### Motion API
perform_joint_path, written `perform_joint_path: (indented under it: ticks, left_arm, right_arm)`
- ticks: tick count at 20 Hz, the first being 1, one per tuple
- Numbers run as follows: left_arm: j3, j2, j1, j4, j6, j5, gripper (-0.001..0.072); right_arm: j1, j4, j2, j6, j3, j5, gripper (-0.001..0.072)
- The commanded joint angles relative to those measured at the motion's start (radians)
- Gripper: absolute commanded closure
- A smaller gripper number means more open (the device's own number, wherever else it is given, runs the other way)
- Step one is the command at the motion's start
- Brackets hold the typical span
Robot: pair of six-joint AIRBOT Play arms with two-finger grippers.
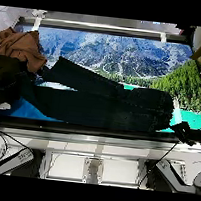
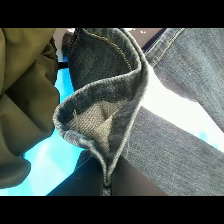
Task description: Fold the clothes and pants, and hang the long-sleeved shirts on hangers.
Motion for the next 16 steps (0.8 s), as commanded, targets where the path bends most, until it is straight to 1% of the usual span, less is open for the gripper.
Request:
perform_joint_path:
  ticks: [1,4,5,9,10,11,12,14,16]
  left_arm:
    - [0.001,0.014,0.001,0.007,-0.025,-0.008,0.0691]
    - [0.001,0.014,0.001,0.008,-0.025,-0.008,0.0690]
    - [0.001,0.014,0.001,0.008,-0.026,-0.008,0.0690]
    - [0.001,0.014,0.001,0.008,-0.036,-0.023,0.0690]
    - [0.001,0.014,0.001,0.008,-0.036,-0.023,0.0690]
    - [0.002,0.014,0.001,0.008,-0.036,-0.028,0.0691]
    - [0.003,0.016,0.002,0.011,-0.036,-0.036,0.0691]
    - [0.019,0.028,0.001,0.063,-0.051,-0.076,0.0691]
    - [0.047,0.062,0.001,0.170,-0.123,-0.128,0.0691]
  right_arm:
    - [0.016,0.030,-0.106,-0.005,-0.008,-0.071,0.0270]
    - [0.091,0.034,-0.190,-0.007,-0.008,-0.165,0.0268]
    - [0.115,0.034,-0.205,-0.007,-0.008,-0.196,0.0251]
    - [0.199,0.084,-0.220,-0.031,-0.008,-0.271,0.0256]
    - [0.205,0.111,-0.219,-0.037,-0.008,-0.279,0.0324]
    - [0.204,0.148,-0.217,-0.063,-0.005,-0.264,0.0514]
    - [0.201,0.163,-0.211,-0.085,0.010,-0.229,0.0640]
    - [0.201,0.124,-0.183,-0.108,0.091,-0.121,0.0651]
    - [0.198,0.006,-0.139,-0.095,0.222,-0.015,0.0650]
